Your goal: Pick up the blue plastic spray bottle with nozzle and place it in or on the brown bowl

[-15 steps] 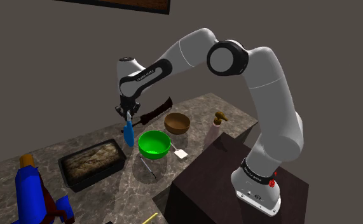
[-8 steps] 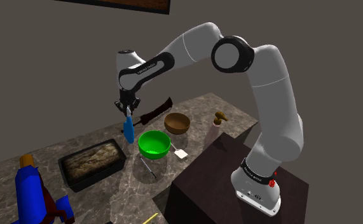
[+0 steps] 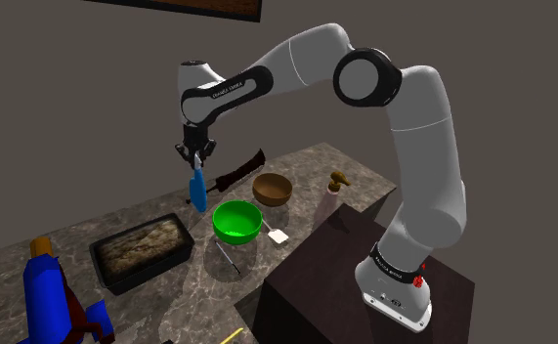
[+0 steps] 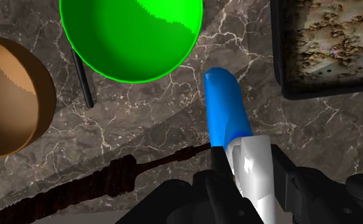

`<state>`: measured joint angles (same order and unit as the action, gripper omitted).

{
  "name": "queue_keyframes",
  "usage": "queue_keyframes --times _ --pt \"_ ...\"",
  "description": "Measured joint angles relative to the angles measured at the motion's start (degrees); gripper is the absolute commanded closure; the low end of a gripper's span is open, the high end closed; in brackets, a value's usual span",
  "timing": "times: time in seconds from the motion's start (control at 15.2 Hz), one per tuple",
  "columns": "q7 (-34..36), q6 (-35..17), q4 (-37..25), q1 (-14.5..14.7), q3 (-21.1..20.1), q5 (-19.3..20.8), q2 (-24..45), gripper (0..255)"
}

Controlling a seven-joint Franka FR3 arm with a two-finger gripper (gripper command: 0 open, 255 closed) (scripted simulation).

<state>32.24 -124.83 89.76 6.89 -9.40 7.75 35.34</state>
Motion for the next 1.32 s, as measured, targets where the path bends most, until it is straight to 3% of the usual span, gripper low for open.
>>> queue_keyframes --times 0.92,1.32 --pt "-0.74 8.02 -3.54 -0.27 -0.59 -0.99 -4.53 255" --pt "-6.34 6.99 4.10 -5.11 0.23 -2.51 -11.38 255"
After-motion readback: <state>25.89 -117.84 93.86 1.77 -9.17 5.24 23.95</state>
